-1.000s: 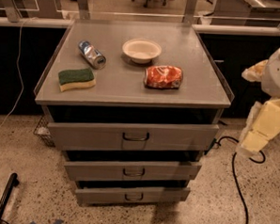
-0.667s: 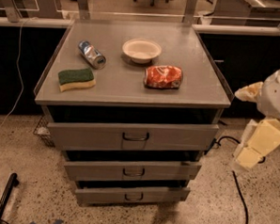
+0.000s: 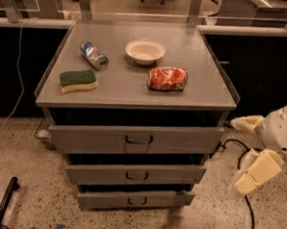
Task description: Open top drawer
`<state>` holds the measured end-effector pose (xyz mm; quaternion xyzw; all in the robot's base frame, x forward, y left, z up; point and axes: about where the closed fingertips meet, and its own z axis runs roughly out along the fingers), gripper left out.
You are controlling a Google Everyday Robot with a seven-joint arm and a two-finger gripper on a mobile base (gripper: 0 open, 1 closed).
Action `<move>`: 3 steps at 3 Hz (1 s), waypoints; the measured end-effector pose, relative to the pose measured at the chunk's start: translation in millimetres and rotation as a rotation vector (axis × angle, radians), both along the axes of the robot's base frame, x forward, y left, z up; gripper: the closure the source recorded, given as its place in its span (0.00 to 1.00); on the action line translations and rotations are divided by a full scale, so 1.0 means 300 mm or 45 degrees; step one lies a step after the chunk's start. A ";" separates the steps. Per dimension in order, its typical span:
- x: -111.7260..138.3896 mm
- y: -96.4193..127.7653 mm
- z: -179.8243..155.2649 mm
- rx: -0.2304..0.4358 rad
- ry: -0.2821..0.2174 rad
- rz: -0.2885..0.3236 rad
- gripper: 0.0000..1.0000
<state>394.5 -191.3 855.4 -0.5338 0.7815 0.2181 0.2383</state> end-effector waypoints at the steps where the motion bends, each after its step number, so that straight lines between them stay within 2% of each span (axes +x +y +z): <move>1: 0.057 0.077 -0.094 0.167 -0.017 -0.014 0.00; 2: 0.037 0.097 -0.103 0.177 -0.030 -0.019 0.00; 3: 0.010 0.142 -0.202 0.225 0.005 -0.109 0.00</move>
Offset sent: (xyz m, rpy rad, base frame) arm 0.0304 0.0320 -0.0407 0.1707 -0.0261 -0.0247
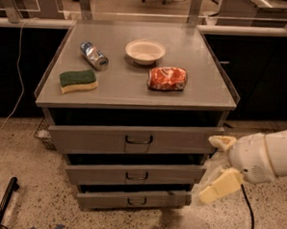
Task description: Open top drawer
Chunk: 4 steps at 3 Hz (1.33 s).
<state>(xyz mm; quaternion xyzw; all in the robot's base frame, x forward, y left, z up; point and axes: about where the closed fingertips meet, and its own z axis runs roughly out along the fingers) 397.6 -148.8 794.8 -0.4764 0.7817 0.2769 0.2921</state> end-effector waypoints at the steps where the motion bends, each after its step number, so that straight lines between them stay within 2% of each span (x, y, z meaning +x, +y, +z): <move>1: 0.038 0.037 -0.156 0.002 0.021 -0.123 0.00; 2: 0.125 0.053 -0.254 -0.004 -0.013 -0.186 0.00; 3: 0.271 0.052 -0.272 -0.030 -0.113 -0.231 0.00; 4: 0.410 0.034 -0.207 -0.072 -0.260 -0.264 0.00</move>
Offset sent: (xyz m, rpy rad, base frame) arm 0.0719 0.0184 -0.1124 -0.0050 -0.0427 -0.2115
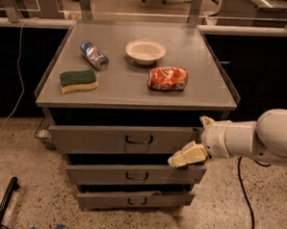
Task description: Open top drawer
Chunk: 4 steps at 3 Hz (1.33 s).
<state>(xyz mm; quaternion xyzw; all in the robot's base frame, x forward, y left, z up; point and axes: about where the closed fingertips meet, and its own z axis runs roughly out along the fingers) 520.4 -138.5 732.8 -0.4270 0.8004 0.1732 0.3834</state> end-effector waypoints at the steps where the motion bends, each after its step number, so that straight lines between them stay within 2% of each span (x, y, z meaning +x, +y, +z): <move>1: 0.054 -0.006 0.020 -0.012 -0.089 -0.013 0.00; 2: 0.036 -0.002 0.025 -0.008 -0.090 -0.007 0.00; 3: 0.040 0.029 0.009 -0.019 -0.127 0.016 0.00; 4: 0.074 0.040 -0.019 -0.028 -0.160 0.003 0.00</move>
Offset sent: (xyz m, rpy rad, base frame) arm 0.0138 -0.0015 0.0050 -0.0069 -0.0543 -0.0094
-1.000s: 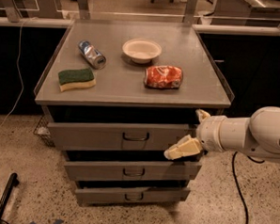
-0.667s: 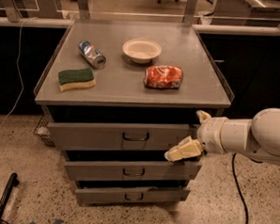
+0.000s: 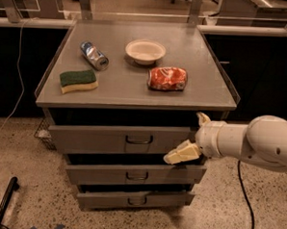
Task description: Open top drawer
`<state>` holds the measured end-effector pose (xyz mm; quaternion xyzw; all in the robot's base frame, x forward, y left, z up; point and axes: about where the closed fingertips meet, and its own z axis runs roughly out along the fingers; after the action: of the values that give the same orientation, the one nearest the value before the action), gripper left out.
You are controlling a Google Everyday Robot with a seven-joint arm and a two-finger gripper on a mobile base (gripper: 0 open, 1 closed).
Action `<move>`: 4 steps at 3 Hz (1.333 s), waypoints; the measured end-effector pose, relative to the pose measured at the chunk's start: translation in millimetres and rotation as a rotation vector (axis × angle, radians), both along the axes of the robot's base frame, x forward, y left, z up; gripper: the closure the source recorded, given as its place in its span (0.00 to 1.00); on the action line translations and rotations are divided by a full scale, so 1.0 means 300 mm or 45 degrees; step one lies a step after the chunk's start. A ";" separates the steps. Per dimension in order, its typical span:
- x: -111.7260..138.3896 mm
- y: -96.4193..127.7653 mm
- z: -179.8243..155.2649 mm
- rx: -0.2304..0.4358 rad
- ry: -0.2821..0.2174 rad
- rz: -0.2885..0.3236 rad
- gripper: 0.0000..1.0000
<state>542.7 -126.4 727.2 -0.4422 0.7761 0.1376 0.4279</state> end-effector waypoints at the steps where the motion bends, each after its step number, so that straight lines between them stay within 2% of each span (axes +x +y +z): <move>1: 0.033 0.000 -0.041 -0.018 -0.020 -0.018 0.00; 4: 0.155 0.029 -0.188 -0.089 -0.058 -0.036 0.00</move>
Offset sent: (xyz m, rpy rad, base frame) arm 0.0353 -0.0039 -0.0508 -0.0500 -0.0217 -0.0542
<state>589.1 -117.8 670.8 -0.4490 0.7768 0.0942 0.4314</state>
